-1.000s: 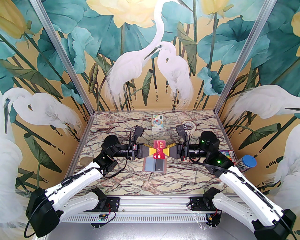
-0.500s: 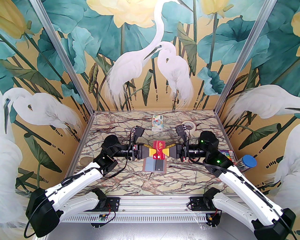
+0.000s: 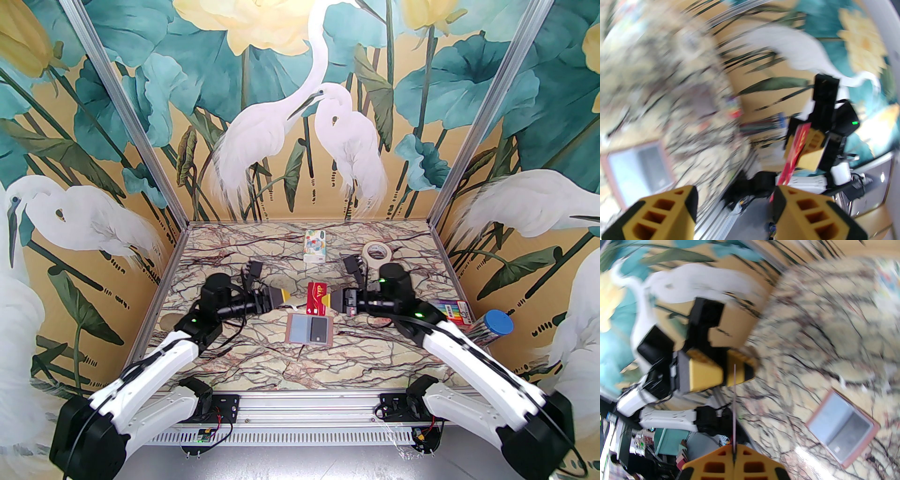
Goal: Put the credit cards into the card holder
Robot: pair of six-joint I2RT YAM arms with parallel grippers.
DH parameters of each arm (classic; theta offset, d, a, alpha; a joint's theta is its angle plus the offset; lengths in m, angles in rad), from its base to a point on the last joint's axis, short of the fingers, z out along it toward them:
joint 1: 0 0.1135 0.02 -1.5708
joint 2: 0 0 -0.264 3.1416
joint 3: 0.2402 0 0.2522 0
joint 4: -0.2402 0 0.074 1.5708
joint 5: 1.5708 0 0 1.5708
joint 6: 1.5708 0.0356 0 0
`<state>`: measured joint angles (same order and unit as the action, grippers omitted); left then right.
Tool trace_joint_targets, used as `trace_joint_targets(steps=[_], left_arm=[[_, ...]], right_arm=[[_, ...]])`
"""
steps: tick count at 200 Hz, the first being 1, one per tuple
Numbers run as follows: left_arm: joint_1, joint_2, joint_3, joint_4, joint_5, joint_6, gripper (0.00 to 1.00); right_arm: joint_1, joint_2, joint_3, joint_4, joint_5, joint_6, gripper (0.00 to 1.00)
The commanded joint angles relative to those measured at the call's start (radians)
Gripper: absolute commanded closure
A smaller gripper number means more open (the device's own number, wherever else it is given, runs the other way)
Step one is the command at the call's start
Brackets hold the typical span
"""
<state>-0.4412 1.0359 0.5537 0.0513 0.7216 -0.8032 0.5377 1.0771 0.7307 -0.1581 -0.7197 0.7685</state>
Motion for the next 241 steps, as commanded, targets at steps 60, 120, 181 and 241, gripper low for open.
trace_joint_targets(steps=[60,120,181,241], left_arm=[[-0.002,0.344,-0.072,0.156,-0.009,0.044,0.62],[-0.066,0.517,-0.052,0.255,-0.045,0.022,0.69],[-0.070,0.530,-0.061,0.229,-0.084,0.039,0.71],[-0.071,0.540,-0.067,0.208,-0.112,0.042,0.72]], right_arm=[[0.028,0.247,-0.105,0.125,0.148,0.068,1.00],[0.054,0.376,-0.094,0.164,0.172,0.065,1.00],[0.065,0.431,-0.091,0.170,0.181,0.058,1.00],[0.081,0.467,-0.080,0.179,0.175,0.056,1.00]])
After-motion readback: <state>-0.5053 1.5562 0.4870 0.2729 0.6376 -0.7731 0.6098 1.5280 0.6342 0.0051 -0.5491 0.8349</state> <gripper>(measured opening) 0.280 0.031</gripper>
